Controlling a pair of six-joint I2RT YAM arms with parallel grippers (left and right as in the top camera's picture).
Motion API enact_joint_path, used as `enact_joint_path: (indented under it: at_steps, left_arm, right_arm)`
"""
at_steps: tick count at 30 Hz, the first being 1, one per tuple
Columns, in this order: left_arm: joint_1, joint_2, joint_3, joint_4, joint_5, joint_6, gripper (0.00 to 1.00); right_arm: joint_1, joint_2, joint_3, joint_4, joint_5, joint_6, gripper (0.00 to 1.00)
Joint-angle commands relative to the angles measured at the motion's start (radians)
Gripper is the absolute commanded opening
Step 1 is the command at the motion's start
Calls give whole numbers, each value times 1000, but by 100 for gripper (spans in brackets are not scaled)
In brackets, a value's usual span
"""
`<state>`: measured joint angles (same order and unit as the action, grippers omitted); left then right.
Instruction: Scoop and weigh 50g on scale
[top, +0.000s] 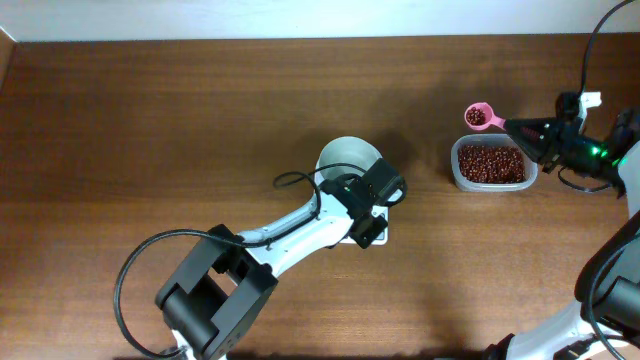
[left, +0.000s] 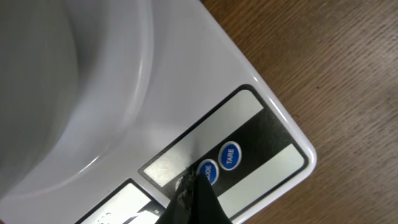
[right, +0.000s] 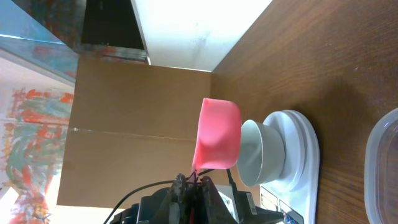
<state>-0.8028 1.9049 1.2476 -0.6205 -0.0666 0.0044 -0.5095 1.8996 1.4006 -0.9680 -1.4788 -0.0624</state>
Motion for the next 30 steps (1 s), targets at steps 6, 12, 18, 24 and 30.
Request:
enact_joint_path:
  at_steps: [6, 12, 18, 24, 30]
  left_arm:
    - [-2, 45, -3, -1, -32, 8, 0]
    - [-2, 61, -3, -4, -32, 8, 0]
    - [-2, 66, -2, -3, -36, 13, 0]
    - [6, -69, 201, -232, -36, 13, 0]
    - [32, -179, 201, -288, -35, 16, 0]
  right_arm:
    - [13, 9, -6, 0, -2, -8, 4]
    - [13, 9, -6, 0, -2, -8, 4]
    - [13, 9, -6, 0, -2, -8, 4]
    - [13, 9, -6, 0, -2, -8, 4]
    - [13, 9, -6, -5, 53, -8, 4]
